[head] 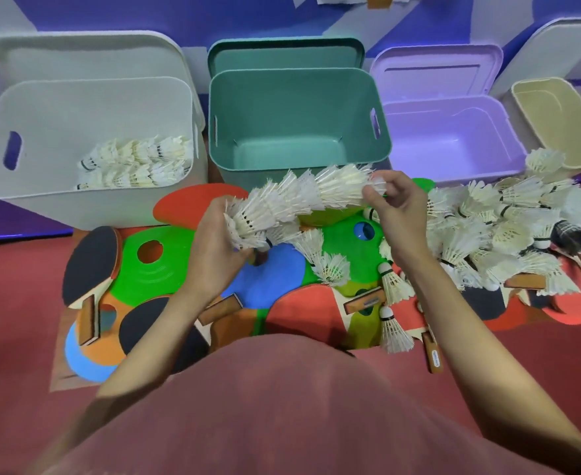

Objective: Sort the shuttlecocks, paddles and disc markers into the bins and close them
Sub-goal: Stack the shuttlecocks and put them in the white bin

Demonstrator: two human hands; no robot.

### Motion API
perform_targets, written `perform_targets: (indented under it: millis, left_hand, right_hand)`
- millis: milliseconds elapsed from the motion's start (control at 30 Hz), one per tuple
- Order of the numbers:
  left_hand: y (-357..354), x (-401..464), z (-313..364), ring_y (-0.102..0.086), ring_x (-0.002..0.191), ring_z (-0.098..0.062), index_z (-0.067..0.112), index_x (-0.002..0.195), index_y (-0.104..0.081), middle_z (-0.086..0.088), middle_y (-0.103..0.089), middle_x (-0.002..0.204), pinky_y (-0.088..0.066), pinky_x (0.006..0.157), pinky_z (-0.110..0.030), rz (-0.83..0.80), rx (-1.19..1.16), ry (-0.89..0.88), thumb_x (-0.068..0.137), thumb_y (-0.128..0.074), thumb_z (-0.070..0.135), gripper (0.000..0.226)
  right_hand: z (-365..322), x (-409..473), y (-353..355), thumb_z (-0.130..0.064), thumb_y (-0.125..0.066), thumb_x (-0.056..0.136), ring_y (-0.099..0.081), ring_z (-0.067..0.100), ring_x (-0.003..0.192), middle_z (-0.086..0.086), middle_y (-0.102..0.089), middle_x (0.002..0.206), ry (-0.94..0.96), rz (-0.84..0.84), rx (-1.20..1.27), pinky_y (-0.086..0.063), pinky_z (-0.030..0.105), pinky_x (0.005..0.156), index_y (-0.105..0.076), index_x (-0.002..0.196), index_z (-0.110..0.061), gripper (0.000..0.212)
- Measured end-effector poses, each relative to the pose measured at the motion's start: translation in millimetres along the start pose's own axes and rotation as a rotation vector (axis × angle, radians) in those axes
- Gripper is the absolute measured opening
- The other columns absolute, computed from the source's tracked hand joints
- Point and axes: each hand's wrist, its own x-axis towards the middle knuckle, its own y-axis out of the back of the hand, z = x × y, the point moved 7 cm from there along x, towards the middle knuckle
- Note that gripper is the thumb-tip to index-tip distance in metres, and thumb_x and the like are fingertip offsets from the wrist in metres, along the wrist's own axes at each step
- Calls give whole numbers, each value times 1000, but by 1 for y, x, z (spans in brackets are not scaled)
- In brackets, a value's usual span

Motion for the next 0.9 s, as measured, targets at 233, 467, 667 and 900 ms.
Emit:
perform_targets:
  millis: [233, 467, 667, 900]
  left_hand:
    - [52, 9, -5, -49, 114, -29, 6, 126, -42, -12, -49, 119, -43, 95, -41, -53, 223, 35, 63, -71, 13, 70]
    - [146, 37, -30, -42, 95, -10, -1, 119, -30, -8, -32, 111, -41, 80, -32, 3, 317, 78, 70, -66, 4, 61]
    - [238, 129, -70, -44, 81, -19, 19, 89, -41, -7, -43, 93, -36, 70, -35, -28, 462, -4, 63, -63, -2, 39]
    - [246, 193, -177, -51, 84, -34, 10, 88, -50, -6, -53, 86, -34, 63, -36, -133, 818, 58, 67, -67, 6, 28]
  right_hand:
    - [-1, 16, -51, -6, -67, 78, -59, 10, 74, -11, -65, 74, -35, -140, -20, -50, 31, 76, -61, 85, -27, 22]
    - [-34, 34, -144, 2, -63, 82, -52, 16, 67, 2, -55, 70, -30, -282, 16, -43, 26, 65, -52, 85, -24, 28]
    - [-62, 84, -265, 11, -55, 79, -51, 1, 69, 6, -58, 91, 88, -374, -25, -41, 12, 66, -53, 116, -7, 41]
    - [-22, 127, -361, 7, -52, 78, -53, 12, 94, 7, -62, 113, -4, -349, -268, -45, 26, 89, -62, 109, -12, 38]
